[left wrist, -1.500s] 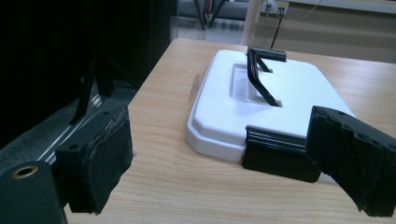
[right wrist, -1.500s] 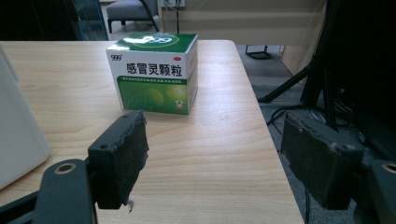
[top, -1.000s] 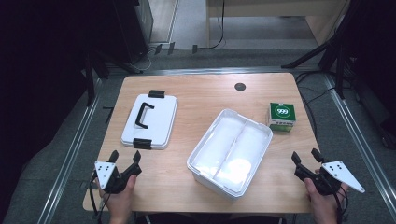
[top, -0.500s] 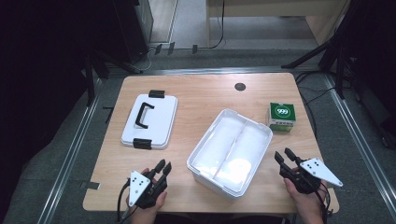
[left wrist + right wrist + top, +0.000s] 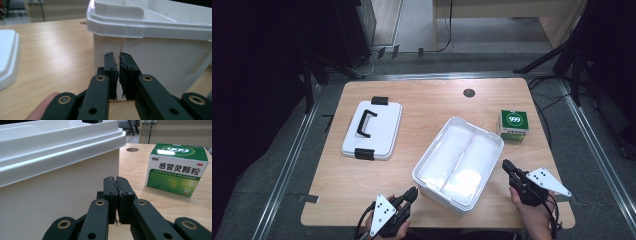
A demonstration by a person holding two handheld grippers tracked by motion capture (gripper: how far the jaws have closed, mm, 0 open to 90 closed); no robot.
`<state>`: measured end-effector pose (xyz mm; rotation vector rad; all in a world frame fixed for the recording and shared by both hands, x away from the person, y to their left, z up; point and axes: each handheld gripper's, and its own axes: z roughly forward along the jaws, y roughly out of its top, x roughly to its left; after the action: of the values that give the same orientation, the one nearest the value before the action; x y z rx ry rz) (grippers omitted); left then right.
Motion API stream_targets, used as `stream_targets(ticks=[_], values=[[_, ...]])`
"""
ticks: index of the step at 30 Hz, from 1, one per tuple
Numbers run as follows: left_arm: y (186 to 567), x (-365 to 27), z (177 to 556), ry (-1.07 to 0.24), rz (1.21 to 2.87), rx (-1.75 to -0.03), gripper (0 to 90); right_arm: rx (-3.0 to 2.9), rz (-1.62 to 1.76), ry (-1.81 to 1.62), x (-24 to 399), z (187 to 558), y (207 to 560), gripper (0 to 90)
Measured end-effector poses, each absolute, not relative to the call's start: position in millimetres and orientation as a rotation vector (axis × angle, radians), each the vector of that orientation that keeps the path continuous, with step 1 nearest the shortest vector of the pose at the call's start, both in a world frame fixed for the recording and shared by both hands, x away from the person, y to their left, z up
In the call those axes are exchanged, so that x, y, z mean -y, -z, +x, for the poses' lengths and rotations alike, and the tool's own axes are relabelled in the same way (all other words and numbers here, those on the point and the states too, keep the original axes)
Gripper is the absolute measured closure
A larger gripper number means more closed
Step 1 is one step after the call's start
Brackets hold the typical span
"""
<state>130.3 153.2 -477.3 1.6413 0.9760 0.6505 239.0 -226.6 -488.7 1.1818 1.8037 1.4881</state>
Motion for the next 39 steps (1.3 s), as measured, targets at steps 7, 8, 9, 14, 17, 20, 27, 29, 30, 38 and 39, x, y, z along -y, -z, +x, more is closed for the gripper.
stream_targets(ticks=[7,8,9,14,17,20,27,29,30,38,39], values=[[479.7,-147.2,135.2,-0.648,1.657,-0.99,79.1,-1.808,1.181,-1.491,226.9,239.0,489.4,85.9],[479.9,-146.8,136.5,-0.642,1.662,-0.99,79.1,-1.808,1.181,-1.491,226.9,239.0,489.4,85.9],[479.9,-146.0,137.0,-0.644,1.67,-0.981,79.3,-1.809,1.182,-1.493,227.0,239.1,489.5,85.8],[477.5,-146.0,142.5,-0.62,1.701,-0.955,87.1,-1.805,1.182,-1.483,227.0,239.1,489.6,85.3],[476.8,-146.9,145.1,-0.602,1.704,-0.947,90.0,-1.801,1.178,-1.481,227.5,239.5,489.2,85.3],[475.7,-149.6,150.1,-0.566,1.713,-0.937,90.0,-1.801,1.174,-1.477,227.6,239.9,488.7,85.3],[474.0,-161.5,158.1,-0.541,1.737,-0.907,90.0,-1.796,1.14,-1.453,228.8,242.5,485.4,85.3],[473.4,-168.5,161.8,-0.552,1.74,-0.912,90.0,-1.795,1.133,-1.449,229.3,244.3,484.1,85.3],[473.0,-172.2,163.9,-0.562,1.736,-0.926,90.0,-1.789,1.129,-1.448,229.6,247.2,482.8,85.3],[468.7,-203.6,190.6,-0.614,1.673,-1.049,90.0,-1.809,1.108,-1.451,224.4,261.4,479.5,87.8],[467.6,-206.7,194.3,-0.631,1.655,-1.074,90.0,-1.818,1.103,-1.449,223.3,264.5,479.1,88.5]])
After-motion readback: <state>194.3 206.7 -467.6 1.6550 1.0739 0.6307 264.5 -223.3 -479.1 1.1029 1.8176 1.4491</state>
